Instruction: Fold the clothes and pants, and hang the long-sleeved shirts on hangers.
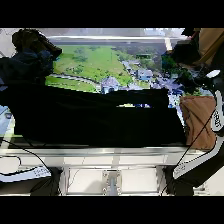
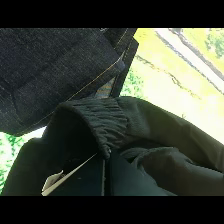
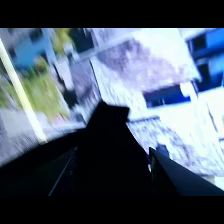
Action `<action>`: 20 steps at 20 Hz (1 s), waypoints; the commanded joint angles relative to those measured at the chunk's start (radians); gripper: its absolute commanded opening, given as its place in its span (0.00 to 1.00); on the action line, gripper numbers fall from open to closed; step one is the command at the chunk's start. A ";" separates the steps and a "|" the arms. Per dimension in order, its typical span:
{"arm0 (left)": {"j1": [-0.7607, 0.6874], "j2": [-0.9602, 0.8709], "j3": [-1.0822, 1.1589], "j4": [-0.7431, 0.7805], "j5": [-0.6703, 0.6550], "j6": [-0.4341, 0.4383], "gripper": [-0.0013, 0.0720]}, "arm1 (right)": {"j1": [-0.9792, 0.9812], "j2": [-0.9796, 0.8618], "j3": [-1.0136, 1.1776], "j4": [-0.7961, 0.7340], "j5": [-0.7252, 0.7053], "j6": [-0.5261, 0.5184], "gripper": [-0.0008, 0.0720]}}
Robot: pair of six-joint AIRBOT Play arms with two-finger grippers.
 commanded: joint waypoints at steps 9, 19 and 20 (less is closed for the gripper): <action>0.000 0.000 0.000 0.000 -0.001 -0.019 0.04 | 0.065 -0.013 -0.088 0.012 0.048 -0.179 0.62; 0.000 0.000 0.000 0.000 -0.001 -0.019 0.04 | 0.064 -0.025 -0.090 -0.063 0.101 -0.178 0.62; 0.000 0.000 0.000 0.000 -0.001 -0.019 0.04 | 0.066 -0.033 -0.090 -0.037 0.102 -0.183 0.62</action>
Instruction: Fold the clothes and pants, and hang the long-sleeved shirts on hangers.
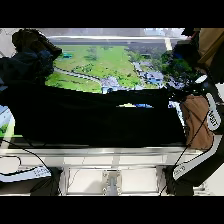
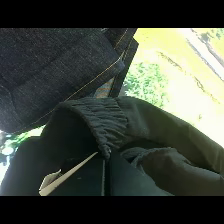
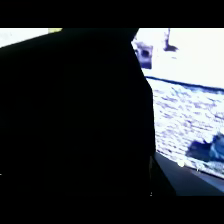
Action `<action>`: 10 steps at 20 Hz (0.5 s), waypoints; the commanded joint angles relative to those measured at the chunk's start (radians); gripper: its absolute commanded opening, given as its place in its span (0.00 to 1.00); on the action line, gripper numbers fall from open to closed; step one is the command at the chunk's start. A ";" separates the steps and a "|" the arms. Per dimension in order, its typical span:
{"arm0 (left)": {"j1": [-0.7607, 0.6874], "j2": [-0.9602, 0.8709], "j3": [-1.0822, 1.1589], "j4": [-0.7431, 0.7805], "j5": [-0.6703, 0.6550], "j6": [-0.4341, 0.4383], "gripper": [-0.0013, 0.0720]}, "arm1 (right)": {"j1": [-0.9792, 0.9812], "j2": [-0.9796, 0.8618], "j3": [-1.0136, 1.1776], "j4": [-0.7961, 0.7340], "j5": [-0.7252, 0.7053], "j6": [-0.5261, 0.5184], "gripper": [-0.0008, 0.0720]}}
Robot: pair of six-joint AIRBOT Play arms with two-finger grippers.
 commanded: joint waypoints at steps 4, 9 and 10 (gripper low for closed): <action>0.000 0.000 0.000 0.000 0.000 0.000 0.04 | 0.009 -0.039 0.000 0.182 -0.003 -0.105 0.19; 0.000 0.000 0.000 0.000 -0.004 0.000 0.04 | -0.007 -0.005 0.052 0.193 -0.003 -0.105 0.02; 0.000 0.000 0.000 0.000 -0.004 0.000 0.04 | -0.018 0.014 0.074 0.193 -0.002 -0.105 0.02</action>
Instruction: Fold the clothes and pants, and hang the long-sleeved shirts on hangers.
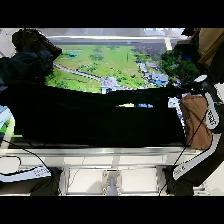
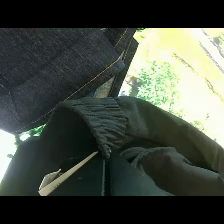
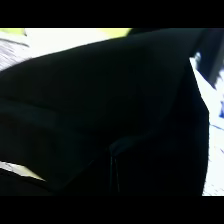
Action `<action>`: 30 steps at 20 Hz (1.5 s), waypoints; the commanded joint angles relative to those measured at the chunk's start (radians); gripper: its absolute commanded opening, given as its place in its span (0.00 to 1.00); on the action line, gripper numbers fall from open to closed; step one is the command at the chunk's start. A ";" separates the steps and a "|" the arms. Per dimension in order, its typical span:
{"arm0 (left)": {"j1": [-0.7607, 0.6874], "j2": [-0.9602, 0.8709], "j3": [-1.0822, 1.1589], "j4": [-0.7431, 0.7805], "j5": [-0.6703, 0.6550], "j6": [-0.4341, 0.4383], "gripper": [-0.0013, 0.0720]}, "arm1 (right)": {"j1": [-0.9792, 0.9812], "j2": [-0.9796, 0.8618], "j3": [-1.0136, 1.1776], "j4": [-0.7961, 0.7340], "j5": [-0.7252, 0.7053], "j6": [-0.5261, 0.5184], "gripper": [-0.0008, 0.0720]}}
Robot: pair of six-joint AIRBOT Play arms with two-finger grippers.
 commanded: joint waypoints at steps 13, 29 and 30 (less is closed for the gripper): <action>-0.019 -0.005 0.001 -0.063 0.113 0.001 0.04 | -0.016 0.061 0.240 0.021 -0.357 0.156 0.02; -0.106 -0.106 0.001 -0.026 0.158 0.011 0.04 | -0.031 -0.139 0.320 -0.121 -0.235 0.319 0.53; -0.106 -0.106 0.001 -0.027 0.161 0.011 0.04 | -0.056 -0.127 0.320 -0.132 -0.161 0.295 0.53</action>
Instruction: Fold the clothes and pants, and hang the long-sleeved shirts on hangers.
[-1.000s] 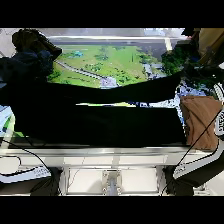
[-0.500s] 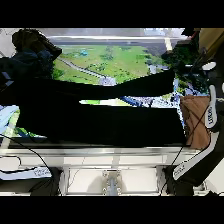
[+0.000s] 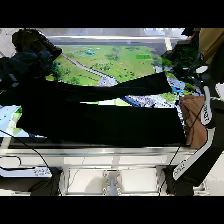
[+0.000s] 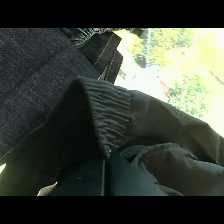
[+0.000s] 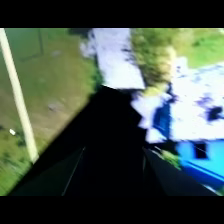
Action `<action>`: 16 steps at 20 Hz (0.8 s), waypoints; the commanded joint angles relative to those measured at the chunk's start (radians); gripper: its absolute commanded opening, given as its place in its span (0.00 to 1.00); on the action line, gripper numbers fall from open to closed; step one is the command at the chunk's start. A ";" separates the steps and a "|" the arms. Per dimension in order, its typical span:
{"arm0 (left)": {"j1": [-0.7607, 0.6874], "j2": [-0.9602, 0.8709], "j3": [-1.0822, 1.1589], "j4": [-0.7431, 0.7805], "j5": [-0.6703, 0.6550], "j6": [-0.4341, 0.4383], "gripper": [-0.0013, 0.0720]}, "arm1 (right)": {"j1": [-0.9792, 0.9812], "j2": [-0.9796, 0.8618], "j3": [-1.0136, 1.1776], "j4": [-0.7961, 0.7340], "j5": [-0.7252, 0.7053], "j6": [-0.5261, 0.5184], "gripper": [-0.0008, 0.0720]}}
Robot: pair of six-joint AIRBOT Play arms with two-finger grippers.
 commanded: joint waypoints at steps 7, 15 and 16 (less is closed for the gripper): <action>0.015 -0.001 0.001 0.049 -0.052 -0.105 0.98 | -0.109 0.083 0.014 -0.131 0.525 -0.167 0.53; 0.186 0.231 -0.226 0.505 -0.319 -0.327 0.97 | -0.144 0.423 -0.457 -0.117 0.442 -0.311 0.53; 0.220 0.304 -0.310 0.494 -0.282 -0.327 0.97 | -0.163 0.497 -0.534 -0.116 0.421 -0.322 0.53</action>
